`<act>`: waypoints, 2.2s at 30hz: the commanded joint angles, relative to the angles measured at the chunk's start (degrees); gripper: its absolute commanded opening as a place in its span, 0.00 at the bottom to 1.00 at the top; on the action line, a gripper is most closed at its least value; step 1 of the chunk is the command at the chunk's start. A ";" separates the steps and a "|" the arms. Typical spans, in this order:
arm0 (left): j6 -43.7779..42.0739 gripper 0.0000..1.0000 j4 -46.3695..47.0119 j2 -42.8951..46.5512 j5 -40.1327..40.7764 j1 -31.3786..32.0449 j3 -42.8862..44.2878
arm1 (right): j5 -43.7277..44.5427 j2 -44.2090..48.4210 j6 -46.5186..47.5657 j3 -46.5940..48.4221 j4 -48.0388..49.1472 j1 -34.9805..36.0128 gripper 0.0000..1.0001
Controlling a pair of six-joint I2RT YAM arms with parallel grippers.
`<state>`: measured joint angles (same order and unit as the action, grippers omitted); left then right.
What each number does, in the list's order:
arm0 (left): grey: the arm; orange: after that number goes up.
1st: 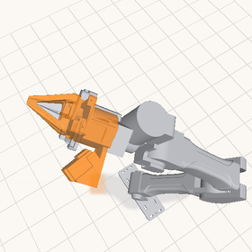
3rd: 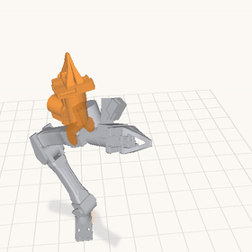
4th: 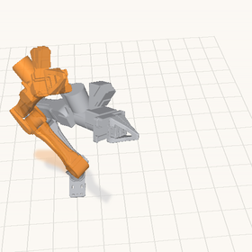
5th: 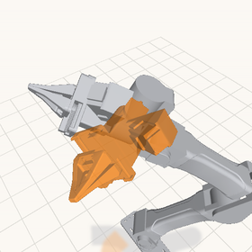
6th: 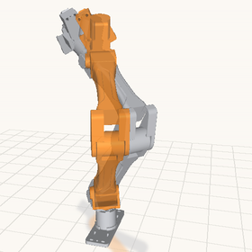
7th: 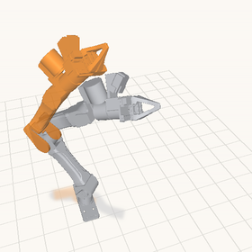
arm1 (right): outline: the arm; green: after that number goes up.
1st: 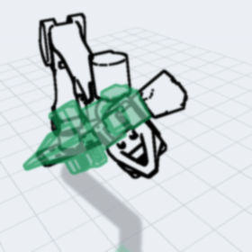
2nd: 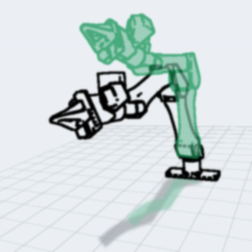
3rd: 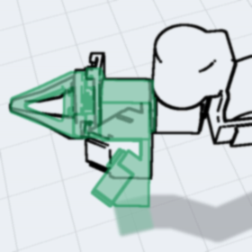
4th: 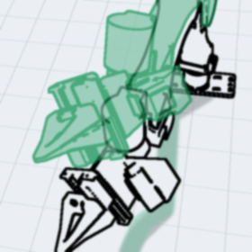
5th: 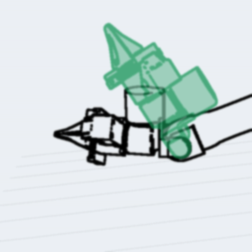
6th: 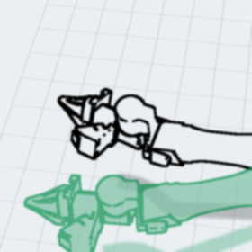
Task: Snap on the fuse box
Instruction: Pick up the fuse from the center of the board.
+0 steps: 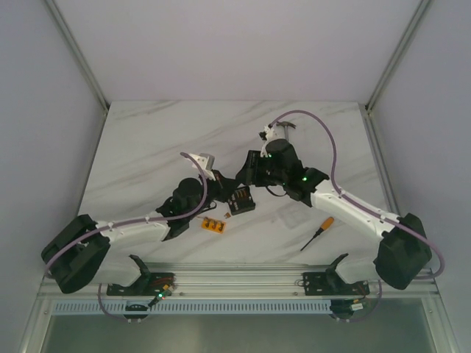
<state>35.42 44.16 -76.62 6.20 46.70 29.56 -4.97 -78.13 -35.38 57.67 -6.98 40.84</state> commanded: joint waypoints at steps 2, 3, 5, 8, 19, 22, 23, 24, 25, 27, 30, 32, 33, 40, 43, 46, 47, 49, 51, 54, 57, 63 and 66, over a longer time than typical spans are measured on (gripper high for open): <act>-7.18 0.00 -0.18 3.69 -7.75 -2.65 -0.97 | -6.80 4.59 11.50 1.42 -0.59 -2.19 0.52; -8.06 0.00 -0.51 4.16 -11.18 -3.71 -0.93 | -9.18 5.23 13.92 1.83 -0.85 -2.99 0.52; -9.97 0.00 -1.54 4.95 -17.68 -5.62 -0.62 | -15.63 6.18 18.79 2.19 -0.90 -4.62 0.52; -11.39 0.00 -3.28 5.86 -26.83 -8.22 0.23 | -23.77 7.01 25.54 3.22 -1.72 -6.26 0.50; -17.58 0.00 -11.38 8.97 -46.06 -11.09 4.98 | -35.78 8.35 43.80 7.29 -9.81 -6.73 0.47; -18.22 0.00 -12.29 10.02 -48.08 -11.10 5.45 | -38.27 8.17 46.42 7.54 -11.14 -6.81 0.46; -18.24 0.00 -12.15 10.26 -48.58 -11.10 5.46 | -39.06 8.09 47.12 7.61 -11.56 -6.80 0.46; -18.08 0.00 -11.98 10.41 -49.19 -11.08 5.50 | -40.07 8.03 47.85 7.59 -11.98 -6.82 0.45; -17.89 0.00 -11.73 10.55 -49.56 -11.05 5.46 | -40.89 7.95 48.25 7.59 -12.22 -6.83 0.44; -17.33 0.00 -11.12 10.60 -50.31 -11.10 5.51 | -42.16 7.80 48.71 7.63 -12.46 -6.82 0.43; -16.52 0.00 -10.08 10.59 -51.39 -11.10 5.59 | -44.10 7.31 49.45 7.96 -13.18 -6.77 0.40; -16.17 0.00 -9.53 10.65 -51.63 -11.10 5.55 | -45.09 6.86 49.72 8.10 -13.57 -6.78 0.39; -16.03 0.00 -9.36 10.62 -51.64 -11.11 5.63 | -45.61 6.66 49.89 8.22 -13.79 -6.74 0.38; -15.14 0.00 -8.05 10.50 -52.63 -11.09 5.68 | -47.70 5.26 50.54 8.56 -14.36 -6.73 0.37; -14.51 0.00 -6.96 10.31 -53.10 -11.10 5.57 | -48.08 4.80 50.71 8.69 -14.50 -6.68 0.36; -13.98 0.00 -6.10 10.26 -53.73 -10.96 5.56 | -48.62 4.41 51.01 8.76 -14.72 -6.66 0.35; -13.85 0.00 -5.97 10.26 -53.84 -10.96 5.56 | -48.64 4.43 51.09 8.77 -14.84 -6.70 0.33; -13.75 0.00 -5.93 10.34 -53.69 -10.97 5.53 | -48.87 4.37 51.28 8.84 -14.98 -6.70 0.30; -13.69 0.00 -5.78 10.29 -53.66 -11.02 5.50 | -49.06 4.36 51.50 8.94 -15.28 -6.68 0.29; -13.47 0.00 -5.49 10.16 -53.99 -11.01 5.46 | -49.21 4.35 51.81 8.94 -15.47 -6.70 0.22; -13.48 0.00 -5.51 10.04 -54.02 -11.01 5.29 | -49.12 4.45 51.98 9.04 -15.44 -6.74 0.12; -11.91 0.12 -5.64 10.37 -50.42 -11.01 3.07 | -46.54 4.63 51.51 8.87 -15.43 -6.68 0.00; -9.58 0.23 -8.80 11.22 -42.53 -11.06 1.67 | -40.10 4.35 48.85 8.42 -15.02 -6.13 0.00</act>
<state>23.35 36.14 -66.72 -43.64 35.81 33.10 -51.53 -73.58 15.84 64.58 -22.61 34.30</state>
